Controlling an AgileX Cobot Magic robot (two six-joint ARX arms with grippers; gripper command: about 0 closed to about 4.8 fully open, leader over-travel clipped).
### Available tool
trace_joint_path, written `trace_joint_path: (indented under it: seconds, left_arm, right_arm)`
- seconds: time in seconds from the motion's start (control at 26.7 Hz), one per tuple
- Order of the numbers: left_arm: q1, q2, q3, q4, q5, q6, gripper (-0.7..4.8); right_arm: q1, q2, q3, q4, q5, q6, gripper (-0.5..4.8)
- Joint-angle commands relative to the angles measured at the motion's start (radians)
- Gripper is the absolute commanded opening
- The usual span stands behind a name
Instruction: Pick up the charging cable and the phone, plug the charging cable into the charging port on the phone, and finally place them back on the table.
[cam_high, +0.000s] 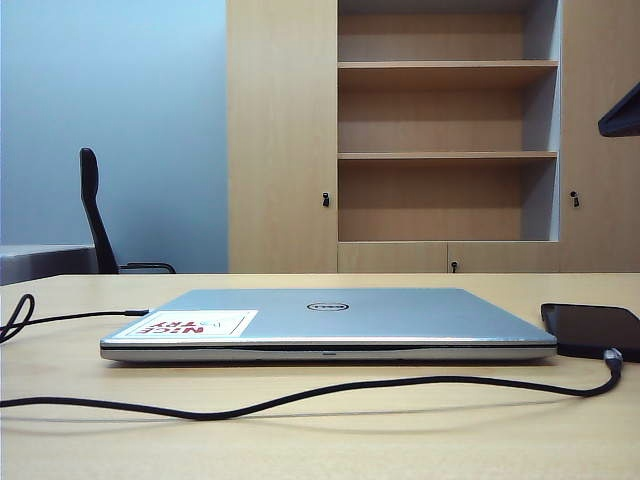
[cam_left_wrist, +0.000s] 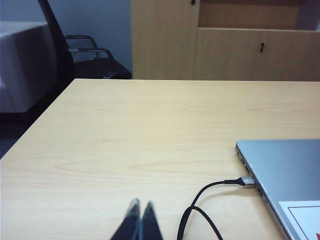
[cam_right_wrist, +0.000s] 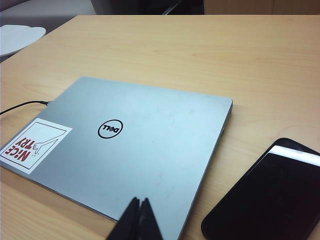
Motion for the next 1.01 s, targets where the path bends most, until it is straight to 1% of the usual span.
trace_joint_path:
  seconds: [0.04,0.15,0.3,0.49,1.01]
  left_arm:
    - [-0.014,0.0,0.002,0.019,0.002,0.009,-0.06]
    - [-0.025,0.0,-0.003,0.046,0.002,0.008,-0.06]
    - [-0.03,0.0,-0.003,0.046,0.002,0.004,-0.06]
    - [-0.03,0.0,-0.003,0.046,0.002,-0.037,-0.06]
    - [-0.029,0.0,-0.003,0.048,0.002,-0.033,-0.05]
  right_arm:
    - [0.0,-0.002,0.006,0.017,-0.001,0.0,-0.01]
    - [0.0,-0.002,0.006,0.017,-0.001,0.0,-0.01]
    - [0.0,-0.002,0.006,0.017,-0.001,0.001,-0.01]
    - [0.0,-0.002,0.006,0.017,-0.001,0.0,-0.01]
    - [0.0,-0.002,0.006,0.017,-0.001,0.0,-0.01]
